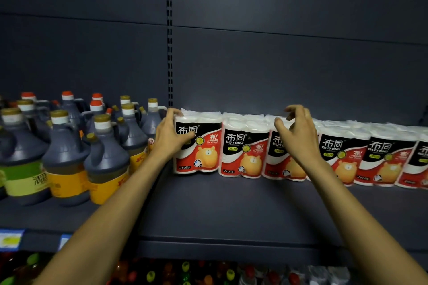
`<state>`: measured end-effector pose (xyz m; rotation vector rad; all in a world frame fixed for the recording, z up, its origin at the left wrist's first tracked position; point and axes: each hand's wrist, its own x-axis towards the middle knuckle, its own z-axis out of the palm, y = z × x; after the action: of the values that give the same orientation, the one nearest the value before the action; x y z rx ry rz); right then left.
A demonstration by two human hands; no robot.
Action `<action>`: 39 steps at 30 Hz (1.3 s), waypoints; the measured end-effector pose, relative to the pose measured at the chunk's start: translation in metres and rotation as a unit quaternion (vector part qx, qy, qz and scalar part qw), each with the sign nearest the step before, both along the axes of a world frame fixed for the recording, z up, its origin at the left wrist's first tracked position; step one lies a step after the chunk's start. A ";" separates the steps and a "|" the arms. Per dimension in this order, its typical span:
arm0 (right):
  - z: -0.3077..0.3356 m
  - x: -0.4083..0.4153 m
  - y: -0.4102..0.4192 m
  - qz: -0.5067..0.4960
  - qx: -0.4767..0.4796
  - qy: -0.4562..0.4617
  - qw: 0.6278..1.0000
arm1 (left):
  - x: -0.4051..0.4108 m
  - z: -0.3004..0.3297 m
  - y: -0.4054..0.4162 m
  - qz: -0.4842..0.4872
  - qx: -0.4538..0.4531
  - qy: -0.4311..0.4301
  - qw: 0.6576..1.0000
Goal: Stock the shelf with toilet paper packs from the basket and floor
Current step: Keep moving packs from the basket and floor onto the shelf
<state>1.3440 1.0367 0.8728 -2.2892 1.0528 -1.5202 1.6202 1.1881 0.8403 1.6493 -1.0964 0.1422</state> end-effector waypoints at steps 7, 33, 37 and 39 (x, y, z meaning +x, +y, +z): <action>-0.011 -0.013 -0.008 0.028 0.034 0.034 0.998 | 0.009 -0.010 -0.008 -0.017 0.047 0.038 0.998; -0.070 0.058 0.081 0.320 0.062 0.311 0.893 | -0.078 -0.039 0.140 0.079 0.207 -0.069 0.973; -0.090 0.066 0.124 0.399 0.045 0.316 0.860 | -0.111 -0.060 0.202 0.152 0.248 -0.033 0.956; -0.097 0.071 0.153 0.438 0.039 0.307 0.844 | -0.128 -0.072 0.241 0.198 0.256 -0.016 0.946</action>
<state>1.4147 1.1898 0.7759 -2.6495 0.0347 -0.3832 1.4923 1.4289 0.7687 2.3368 -0.8516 0.1507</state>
